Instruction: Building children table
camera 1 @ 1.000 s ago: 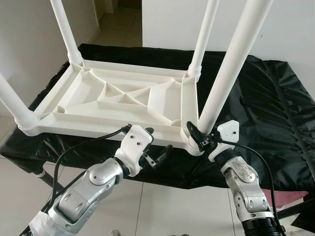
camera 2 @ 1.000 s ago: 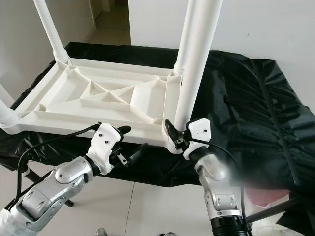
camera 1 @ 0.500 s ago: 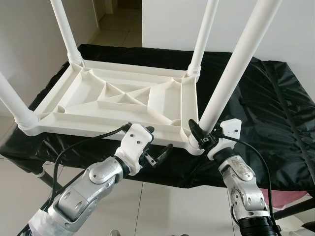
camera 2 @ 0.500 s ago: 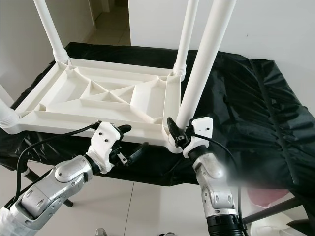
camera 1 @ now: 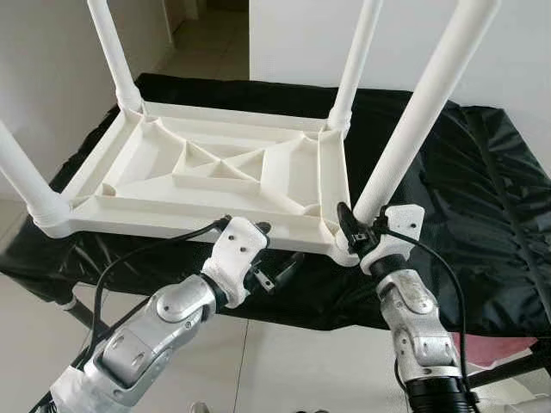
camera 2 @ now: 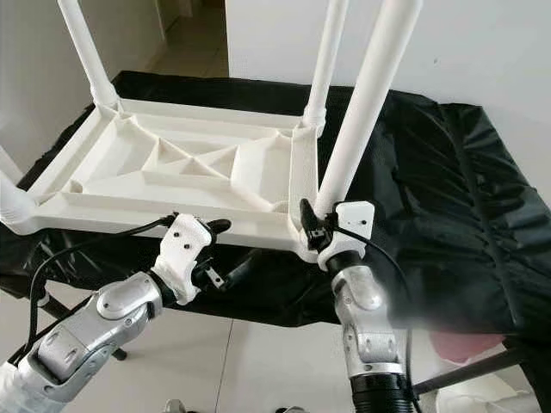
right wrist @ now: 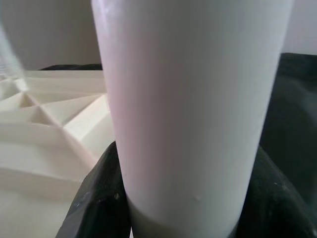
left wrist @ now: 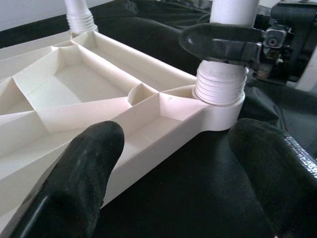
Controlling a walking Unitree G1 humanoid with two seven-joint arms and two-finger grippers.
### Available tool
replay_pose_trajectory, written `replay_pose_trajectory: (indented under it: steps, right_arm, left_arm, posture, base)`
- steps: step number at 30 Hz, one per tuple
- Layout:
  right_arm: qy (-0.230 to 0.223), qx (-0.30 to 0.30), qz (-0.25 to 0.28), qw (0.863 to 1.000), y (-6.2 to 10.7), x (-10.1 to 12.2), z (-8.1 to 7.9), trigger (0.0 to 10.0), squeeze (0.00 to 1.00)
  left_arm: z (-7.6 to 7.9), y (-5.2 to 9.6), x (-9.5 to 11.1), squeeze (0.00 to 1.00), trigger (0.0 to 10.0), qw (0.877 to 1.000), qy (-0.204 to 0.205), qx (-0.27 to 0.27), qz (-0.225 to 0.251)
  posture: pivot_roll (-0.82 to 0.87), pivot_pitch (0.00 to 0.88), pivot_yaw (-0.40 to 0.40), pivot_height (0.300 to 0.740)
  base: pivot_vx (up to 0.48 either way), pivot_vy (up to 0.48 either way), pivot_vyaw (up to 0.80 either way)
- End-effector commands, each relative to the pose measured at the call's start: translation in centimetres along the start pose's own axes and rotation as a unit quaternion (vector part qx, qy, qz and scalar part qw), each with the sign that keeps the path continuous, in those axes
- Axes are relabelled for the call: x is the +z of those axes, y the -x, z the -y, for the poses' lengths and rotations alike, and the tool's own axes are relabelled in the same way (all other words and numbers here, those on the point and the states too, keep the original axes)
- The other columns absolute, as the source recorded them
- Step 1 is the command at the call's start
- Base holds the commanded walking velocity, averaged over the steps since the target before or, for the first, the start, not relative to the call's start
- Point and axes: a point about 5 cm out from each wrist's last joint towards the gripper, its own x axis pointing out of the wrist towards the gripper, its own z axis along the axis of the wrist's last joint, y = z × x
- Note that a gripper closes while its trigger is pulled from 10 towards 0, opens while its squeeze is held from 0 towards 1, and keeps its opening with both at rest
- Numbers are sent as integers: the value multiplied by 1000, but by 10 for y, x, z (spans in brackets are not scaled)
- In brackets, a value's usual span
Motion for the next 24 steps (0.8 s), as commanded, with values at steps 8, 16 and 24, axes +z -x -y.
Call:
replay_pose_trajectory:
  steps: [8, 16, 24]
  right_arm:
    - [-44, -108, -52, 992, -1, -17, -16, 10000, 0]
    - [-42, -88, -33, 995, -3, -11, -21, 10000, 1000]
    - [-18, -37, -11, 999, -5, -2, -13, 10000, 1000]
  left_arm:
    - [17, 0, 2, 0, 10000, 993, -4, -115, 5]
    - [18, -1, 1, 0, 10000, 993, -2, -114, 5]
    - [16, -3, 1, 0, 10000, 994, -5, -112, 7]
  posture:
    - [17, 125, -18, 740]
    - [13, 111, -22, 740]
    - [4, 109, -24, 740]
  base:
    - [0, 0, 0]
    - [0, 0, 0]
    - [0, 0, 0]
